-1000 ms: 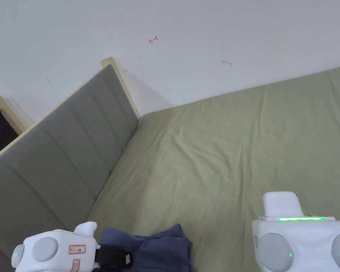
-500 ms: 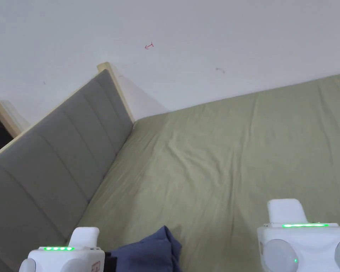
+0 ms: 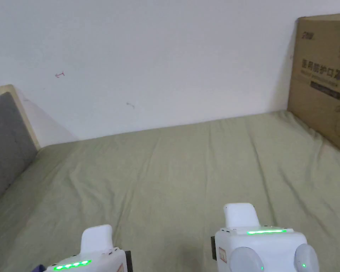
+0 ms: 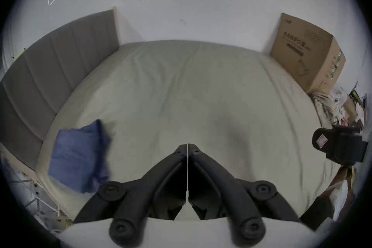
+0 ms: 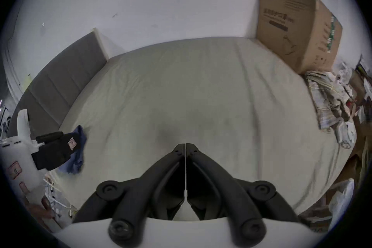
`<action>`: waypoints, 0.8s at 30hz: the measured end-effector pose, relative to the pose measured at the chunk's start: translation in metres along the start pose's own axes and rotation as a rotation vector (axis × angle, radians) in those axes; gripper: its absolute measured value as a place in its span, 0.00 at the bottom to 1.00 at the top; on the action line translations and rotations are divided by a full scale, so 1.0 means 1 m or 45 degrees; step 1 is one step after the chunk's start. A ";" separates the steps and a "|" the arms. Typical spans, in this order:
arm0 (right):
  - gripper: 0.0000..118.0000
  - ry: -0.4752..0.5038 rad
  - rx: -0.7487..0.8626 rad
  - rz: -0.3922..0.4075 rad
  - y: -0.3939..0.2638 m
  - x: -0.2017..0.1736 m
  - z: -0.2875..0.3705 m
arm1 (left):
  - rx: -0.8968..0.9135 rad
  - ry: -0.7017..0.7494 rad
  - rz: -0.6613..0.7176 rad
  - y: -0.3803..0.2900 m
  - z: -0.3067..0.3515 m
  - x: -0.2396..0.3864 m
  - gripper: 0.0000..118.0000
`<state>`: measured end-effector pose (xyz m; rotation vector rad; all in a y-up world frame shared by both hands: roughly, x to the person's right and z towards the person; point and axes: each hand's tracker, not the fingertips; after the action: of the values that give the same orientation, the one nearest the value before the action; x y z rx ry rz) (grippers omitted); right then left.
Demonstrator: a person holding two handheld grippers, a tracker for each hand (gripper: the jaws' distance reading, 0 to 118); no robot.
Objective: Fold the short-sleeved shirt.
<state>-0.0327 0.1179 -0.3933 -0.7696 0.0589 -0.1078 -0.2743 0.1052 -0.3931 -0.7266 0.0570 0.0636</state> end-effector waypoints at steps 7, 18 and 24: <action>0.00 -0.086 0.244 -0.073 0.022 0.103 0.065 | 0.351 -0.061 -0.043 0.005 0.056 0.100 0.00; 0.58 0.059 0.844 0.031 0.054 0.112 0.169 | 0.830 0.011 -0.013 0.049 0.158 0.110 0.90; 0.77 0.051 0.928 0.050 0.059 0.097 0.187 | 0.926 0.012 -0.049 0.063 0.194 0.104 1.00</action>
<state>0.0857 0.2771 -0.3017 -0.0381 0.0666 -0.0977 -0.1697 0.2847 -0.2979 -0.0010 0.0700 0.0000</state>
